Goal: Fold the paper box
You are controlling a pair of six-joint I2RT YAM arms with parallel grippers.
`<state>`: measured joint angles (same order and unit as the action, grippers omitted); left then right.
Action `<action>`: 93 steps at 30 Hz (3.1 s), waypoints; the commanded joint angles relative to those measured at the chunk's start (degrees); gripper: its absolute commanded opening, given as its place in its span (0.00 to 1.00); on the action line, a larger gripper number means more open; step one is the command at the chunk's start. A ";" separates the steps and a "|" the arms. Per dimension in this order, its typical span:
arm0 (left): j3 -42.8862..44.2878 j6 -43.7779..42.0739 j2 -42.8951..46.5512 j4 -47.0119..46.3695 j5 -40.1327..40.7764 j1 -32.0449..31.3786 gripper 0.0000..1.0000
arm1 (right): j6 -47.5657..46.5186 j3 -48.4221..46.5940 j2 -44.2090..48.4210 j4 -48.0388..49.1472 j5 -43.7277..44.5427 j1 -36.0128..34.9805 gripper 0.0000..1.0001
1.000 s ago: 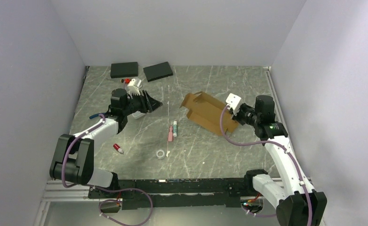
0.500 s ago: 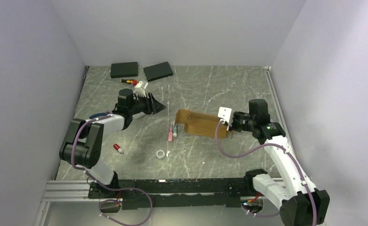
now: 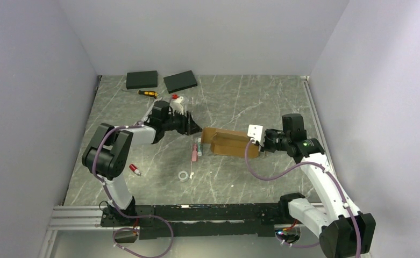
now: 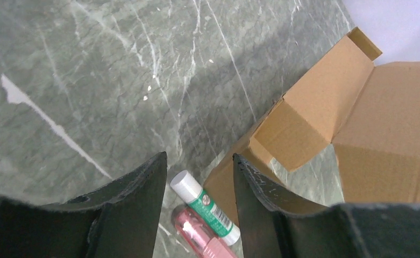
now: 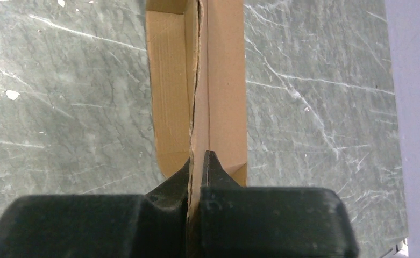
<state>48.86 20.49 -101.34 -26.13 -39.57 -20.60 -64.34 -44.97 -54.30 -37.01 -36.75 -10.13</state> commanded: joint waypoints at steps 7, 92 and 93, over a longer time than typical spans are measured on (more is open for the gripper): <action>2.59 -8.11 -2.22 0.77 -3.77 -1.81 0.54 | 2.64 -3.36 -2.12 -1.18 -4.89 0.71 0.00; -4.35 -15.35 -2.02 -17.17 5.76 -9.37 0.56 | 20.56 -13.92 -18.63 -5.39 -9.18 3.01 0.00; -4.38 -14.99 -2.24 -17.87 6.11 -9.56 0.56 | 21.17 -14.05 -19.04 -5.19 -9.16 3.09 0.00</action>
<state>44.56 4.34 -104.33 -38.20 -36.69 -29.02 -46.15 -56.42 -72.49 -42.41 -44.10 -7.55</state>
